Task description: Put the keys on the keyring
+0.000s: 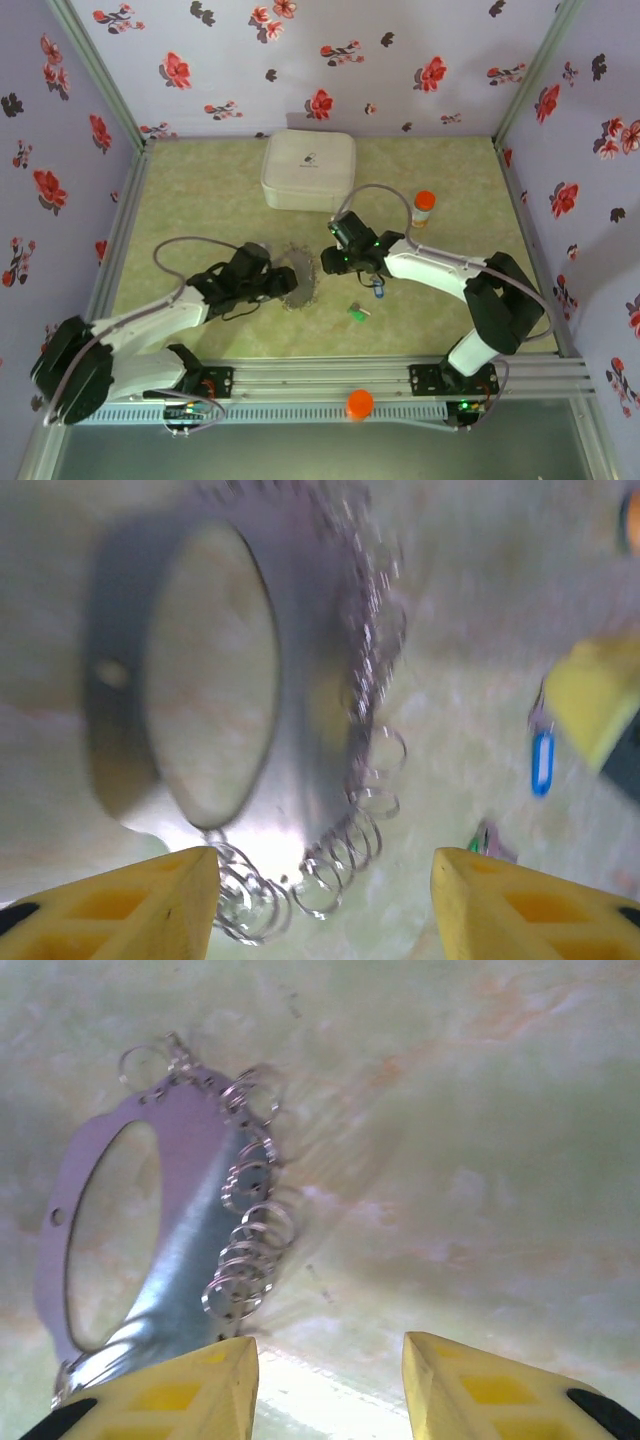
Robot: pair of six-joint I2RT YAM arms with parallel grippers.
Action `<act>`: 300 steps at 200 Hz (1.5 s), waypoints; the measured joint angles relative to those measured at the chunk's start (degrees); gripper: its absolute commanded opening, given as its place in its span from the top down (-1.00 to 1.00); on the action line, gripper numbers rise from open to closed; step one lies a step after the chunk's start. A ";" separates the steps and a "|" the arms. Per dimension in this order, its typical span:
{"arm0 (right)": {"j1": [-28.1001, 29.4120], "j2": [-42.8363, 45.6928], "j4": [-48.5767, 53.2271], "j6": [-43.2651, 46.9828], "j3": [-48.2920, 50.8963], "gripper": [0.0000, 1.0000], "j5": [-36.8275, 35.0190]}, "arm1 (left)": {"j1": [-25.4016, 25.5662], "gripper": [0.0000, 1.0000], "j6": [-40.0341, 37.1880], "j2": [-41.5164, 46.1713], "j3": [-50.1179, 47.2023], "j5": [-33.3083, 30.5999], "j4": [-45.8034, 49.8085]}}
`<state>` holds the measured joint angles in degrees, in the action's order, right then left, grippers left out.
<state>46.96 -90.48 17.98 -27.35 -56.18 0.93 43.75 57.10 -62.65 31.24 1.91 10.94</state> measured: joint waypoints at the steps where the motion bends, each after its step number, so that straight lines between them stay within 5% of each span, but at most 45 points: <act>1: 0.20 0.00 0.02 -0.09 -0.04 0.14 0.15 | -0.22 -0.18 0.09 0.28 -0.11 -0.15 0.02; 41: 6.56 -2.25 0.46 -2.19 -4.13 0.17 4.92 | -11.41 -0.16 2.73 10.97 -7.34 -4.59 1.64; 73: 10.49 -7.43 0.31 -5.29 -7.74 0.33 8.20 | -15.10 -0.16 2.27 11.63 -7.96 -5.42 2.60; 164: 11.72 -20.33 2.10 -7.72 -15.96 0.49 11.06 | -15.80 -0.15 0.81 10.21 -7.96 -5.55 1.92; 300: 11.72 -22.16 4.48 -7.74 -17.38 0.62 12.70 | -15.80 -0.14 0.81 8.92 -7.98 -5.35 0.55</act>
<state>58.67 -112.64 22.46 -35.09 -73.56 13.63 27.94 57.91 -53.74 23.27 -3.44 11.49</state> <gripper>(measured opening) 0.198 0.571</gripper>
